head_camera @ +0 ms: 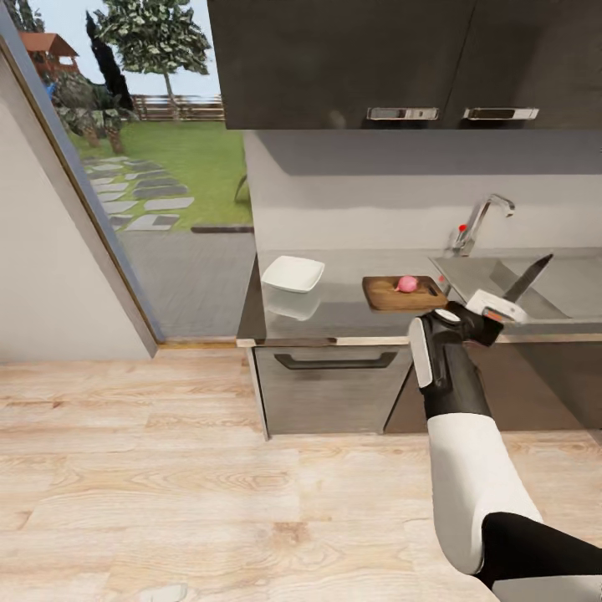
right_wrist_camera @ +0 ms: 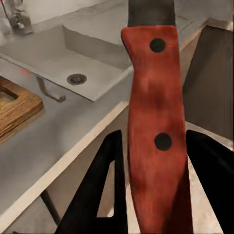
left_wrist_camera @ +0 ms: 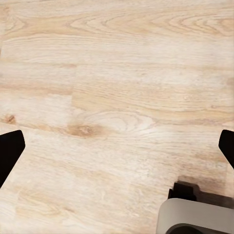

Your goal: In the kitchen, take the Vidalia onion out of the sink, dice it on the chopping board with the paring knife, put the diced onion into the bowl on the countertop, then place both the paring knife and the chopping board into the sink.

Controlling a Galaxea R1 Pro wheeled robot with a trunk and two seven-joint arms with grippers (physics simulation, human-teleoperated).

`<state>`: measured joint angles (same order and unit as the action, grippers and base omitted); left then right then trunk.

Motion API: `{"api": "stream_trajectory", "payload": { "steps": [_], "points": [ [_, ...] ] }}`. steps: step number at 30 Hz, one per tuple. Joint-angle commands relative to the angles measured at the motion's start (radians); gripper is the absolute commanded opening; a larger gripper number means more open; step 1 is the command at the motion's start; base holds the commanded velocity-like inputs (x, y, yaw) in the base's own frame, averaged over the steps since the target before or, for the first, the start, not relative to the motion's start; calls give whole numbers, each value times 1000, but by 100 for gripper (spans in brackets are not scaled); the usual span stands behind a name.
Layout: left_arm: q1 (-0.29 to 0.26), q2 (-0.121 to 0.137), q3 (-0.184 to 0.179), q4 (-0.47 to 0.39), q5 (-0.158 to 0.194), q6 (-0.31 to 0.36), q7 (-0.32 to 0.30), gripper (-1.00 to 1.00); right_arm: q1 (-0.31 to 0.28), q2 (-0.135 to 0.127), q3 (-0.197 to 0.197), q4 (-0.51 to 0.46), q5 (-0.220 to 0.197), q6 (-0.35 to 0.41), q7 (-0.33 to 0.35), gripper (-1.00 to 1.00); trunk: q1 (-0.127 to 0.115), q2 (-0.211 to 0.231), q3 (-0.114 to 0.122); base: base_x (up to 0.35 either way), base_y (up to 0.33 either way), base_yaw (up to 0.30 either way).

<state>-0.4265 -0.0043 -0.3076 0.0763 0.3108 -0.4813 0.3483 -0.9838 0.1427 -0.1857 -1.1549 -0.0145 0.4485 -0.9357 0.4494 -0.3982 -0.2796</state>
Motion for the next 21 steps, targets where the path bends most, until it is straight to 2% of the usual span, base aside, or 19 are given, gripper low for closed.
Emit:
{"api": "stream_trajectory", "payload": {
  "steps": [1, 2, 3, 5, 6, 7, 9, 10, 11, 12, 14, 15, 17, 18, 20, 21],
  "points": [
    [-1, -1, -8, 3, 6, -5, 2, 100, -1, 1, 18, -5, 18, 20, -3, -100, 1, -2, -2, 0, 0, 0],
    [-1, -1, -8, 3, 6, -5, 1, 100, -1, 1, 69, -10, 58, 51, -3, -100, 1, -2, -2, 0, 0, 0],
    [-1, -1, -8, 3, 6, -5, 1, 100, -1, 1, 102, -10, 78, 69, -3, -100, 1, -2, -2, 0, 0, 0],
    [-1, -2, -8, 3, 6, -5, 1, 100, -1, -3, 265, -11, 143, 159, -2, -100, 1, -2, -2, 0, 0, 0],
    [-1, -2, -8, 3, 5, -5, 1, 100, -1, -4, 349, -11, 162, 210, -2, -100, 1, -2, -2, 0, 0, 0],
    [-1, -2, -8, 3, 5, -5, 1, 100, -1, -5, 389, -11, 169, 235, -2, -100, 1, -2, -2, 0, 0, 0],
    [-1, -2, -8, 3, 5, -5, 1, 100, -1, -8, 525, -11, 186, 325, -1, -100, 1, -2, -2, 0, 0, 0],
    [-1, -2, -8, 3, 5, -5, 1, 100, -1, -8, 553, -11, 188, 344, -1, -100, 1, -2, -2, 0, 0, 0],
    [-1, -2, -8, 3, 6, -5, 1, 100, -1, -8, 624, -9, 192, 386, 0, -100, 1, -2, -2, 0, 0, 0],
    [-1, -3, -8, 3, 5, -5, 1, 100, -1, -7, 739, 0, 196, 422, 1, -100, 1, -2, -2, 0, 0, 0],
    [-1, -3, -8, 3, 5, -4, 1, 100, -1, -8, 842, 13, 198, 448, 1, -100, 1, -2, -2, 0, 0, 0],
    [-1, -3, -8, 3, 5, -4, 1, 100, -1, -8, 869, 16, 198, 455, 1, -100, 1, -2, -2, 0, 0, 0],
    [-1, -2, -8, 3, 6, -4, 1, 100, -1, -12, 965, 24, 201, 478, -1, -100, 1, -2, -2, 0, 0, 0],
    [-1, -1, -8, 3, 6, -4, 1, 100, -1, -16, 996, 26, 208, 485, -3, -100, 1, -2, -2, 0, 0, 0],
    [-1, -1, -8, 3, 6, -4, 1, 100, -1, -29, 1023, 27, 232, 491, -5, -100, 1, -2, -2, 0, -12, 0],
    [-2, -1, -8, 3, 6, -3, 2, 100, -1, -39, 1038, 28, 275, 494, -6, -100, 1, -2, -2, 0, -113, 0]
  ]
}}
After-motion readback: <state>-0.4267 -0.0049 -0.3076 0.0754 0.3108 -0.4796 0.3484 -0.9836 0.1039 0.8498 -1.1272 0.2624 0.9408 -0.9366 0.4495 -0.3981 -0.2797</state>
